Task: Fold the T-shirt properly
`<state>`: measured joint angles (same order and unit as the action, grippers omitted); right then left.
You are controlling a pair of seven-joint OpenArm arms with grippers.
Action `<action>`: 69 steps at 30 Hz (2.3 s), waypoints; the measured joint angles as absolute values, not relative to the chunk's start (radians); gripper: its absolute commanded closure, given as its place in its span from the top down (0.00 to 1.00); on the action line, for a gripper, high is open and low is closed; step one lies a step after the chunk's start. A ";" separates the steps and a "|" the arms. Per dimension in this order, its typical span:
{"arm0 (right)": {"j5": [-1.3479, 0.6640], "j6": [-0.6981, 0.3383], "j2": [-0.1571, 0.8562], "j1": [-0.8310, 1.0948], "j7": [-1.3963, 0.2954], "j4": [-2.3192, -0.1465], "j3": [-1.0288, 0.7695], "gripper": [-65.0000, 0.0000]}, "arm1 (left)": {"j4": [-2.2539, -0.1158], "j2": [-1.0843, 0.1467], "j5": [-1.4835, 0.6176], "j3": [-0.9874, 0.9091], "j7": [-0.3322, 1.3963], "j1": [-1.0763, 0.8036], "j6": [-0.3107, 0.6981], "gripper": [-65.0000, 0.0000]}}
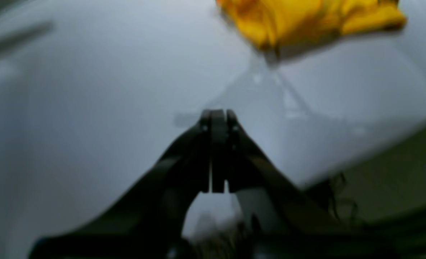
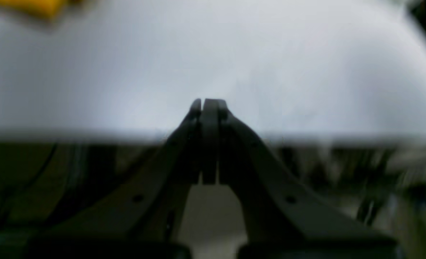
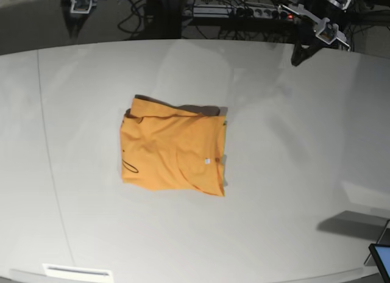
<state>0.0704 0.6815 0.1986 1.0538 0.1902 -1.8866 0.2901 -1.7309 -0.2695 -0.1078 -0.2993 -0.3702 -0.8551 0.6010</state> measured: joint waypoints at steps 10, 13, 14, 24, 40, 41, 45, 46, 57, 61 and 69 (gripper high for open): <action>0.074 0.682 0.170 1.083 0.017 -1.849 0.365 0.00 | -1.600 -0.270 0.076 -0.167 -0.368 -0.929 0.522 0.00; 0.074 0.689 0.178 1.075 0.020 -1.773 0.390 0.00 | -1.553 -0.274 0.079 -0.142 -0.388 -0.936 0.500 0.00; 0.073 0.690 0.178 1.068 0.018 -1.739 0.403 0.00 | -1.525 -0.274 0.086 -0.138 -0.387 -0.937 0.493 0.00; 0.071 0.682 0.170 0.865 0.029 -1.332 0.522 0.00 | -1.153 -0.272 0.078 -0.105 -0.291 -0.764 0.479 0.00; -0.672 0.338 0.165 0.307 0.031 -0.417 0.570 0.00 | -0.251 -0.204 0.085 0.108 -0.181 -0.195 0.478 0.00; -0.684 0.262 0.161 0.271 0.031 -0.362 0.570 0.00 | -0.213 -0.196 0.085 0.127 -0.181 -0.164 0.478 0.00; -0.736 0.084 0.160 0.125 0.036 -0.192 0.570 0.00 | -0.124 -0.150 0.080 0.208 -0.191 -0.060 0.478 0.00; -0.737 0.071 0.165 0.104 0.044 -0.179 0.570 0.00 | -0.126 -0.143 0.078 0.219 -0.197 -0.049 0.479 0.00; -0.741 0.035 0.168 0.076 0.128 -0.123 0.579 0.00 | -0.120 -0.115 0.082 0.237 -0.117 0.034 0.475 0.00; -0.742 0.046 0.182 0.073 0.195 -0.084 0.579 0.00 | -0.123 -0.114 0.081 0.237 -0.115 0.045 0.475 0.00; -0.742 0.042 0.174 0.075 0.219 -0.076 0.578 0.00 | -0.121 -0.099 0.082 0.237 -0.104 0.039 0.475 0.00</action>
<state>-0.7418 0.0418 0.1741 0.0746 0.2192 -0.0757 0.5781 -0.1215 -0.0994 0.0822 0.2375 -0.1040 0.0395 0.4747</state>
